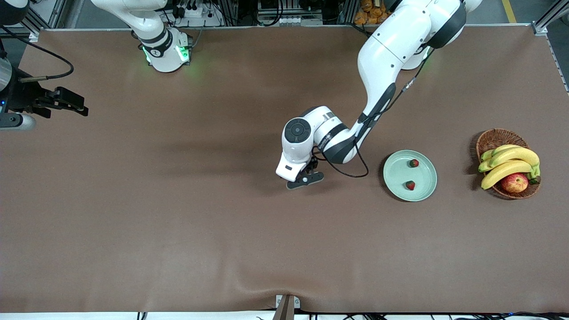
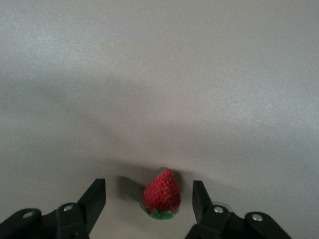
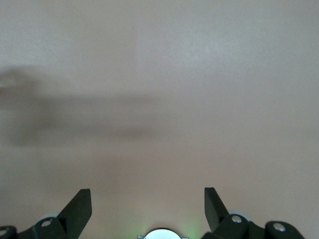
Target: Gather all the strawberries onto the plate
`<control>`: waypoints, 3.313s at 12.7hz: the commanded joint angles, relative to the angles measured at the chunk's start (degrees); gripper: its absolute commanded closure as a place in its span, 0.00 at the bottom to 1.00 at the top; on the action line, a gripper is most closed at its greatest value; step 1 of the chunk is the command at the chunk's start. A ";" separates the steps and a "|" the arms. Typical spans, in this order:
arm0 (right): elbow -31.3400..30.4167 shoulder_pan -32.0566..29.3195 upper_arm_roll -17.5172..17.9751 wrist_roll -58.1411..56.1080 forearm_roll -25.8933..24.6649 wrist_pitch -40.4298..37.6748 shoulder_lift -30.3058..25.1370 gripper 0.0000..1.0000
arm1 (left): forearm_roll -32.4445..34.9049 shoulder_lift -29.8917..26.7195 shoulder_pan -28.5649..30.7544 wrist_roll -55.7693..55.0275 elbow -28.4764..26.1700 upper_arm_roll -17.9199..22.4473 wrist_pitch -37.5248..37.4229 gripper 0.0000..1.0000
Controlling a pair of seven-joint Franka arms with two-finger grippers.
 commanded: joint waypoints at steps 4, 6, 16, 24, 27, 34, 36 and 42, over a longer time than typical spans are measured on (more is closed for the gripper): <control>1.67 -0.41 -0.44 -0.74 -0.85 -2.50 -0.36 0.00 | 1.60 1.63 -1.17 -2.64 1.68 0.36 1.32 0.86; 1.67 -0.41 -0.27 -0.30 -0.94 -2.16 -0.36 0.00 | 1.87 0.06 -0.73 -2.38 1.59 0.36 0.88 1.00; 2.37 -0.59 -0.53 4.98 -0.94 -0.48 -0.27 0.00 | 0.55 -22.70 29.70 25.62 -15.70 -11.38 -13.36 1.00; 2.46 -0.77 -0.35 4.98 -0.85 -0.04 -0.10 0.00 | 3.52 -22.20 55.42 42.09 -32.22 -23.20 -0.93 1.00; 2.37 -0.59 -0.27 4.98 -0.76 -0.04 -0.10 0.00 | 7.22 -19.30 57.98 42.09 -35.24 -23.11 5.53 0.74; 2.37 -0.06 0.00 4.98 -0.68 0.40 0.08 0.00 | 6.53 -30.68 57.98 41.13 -31.91 -25.73 -3.22 0.00; 2.37 -0.06 0.26 4.98 -0.76 0.40 0.08 0.00 | 6.18 -36.05 57.98 41.21 -26.30 -27.14 -11.12 0.00; 2.37 -0.24 0.09 4.71 -0.77 0.31 0.08 0.00 | -2.17 -38.19 57.89 42.00 -1.68 -29.43 -39.44 0.00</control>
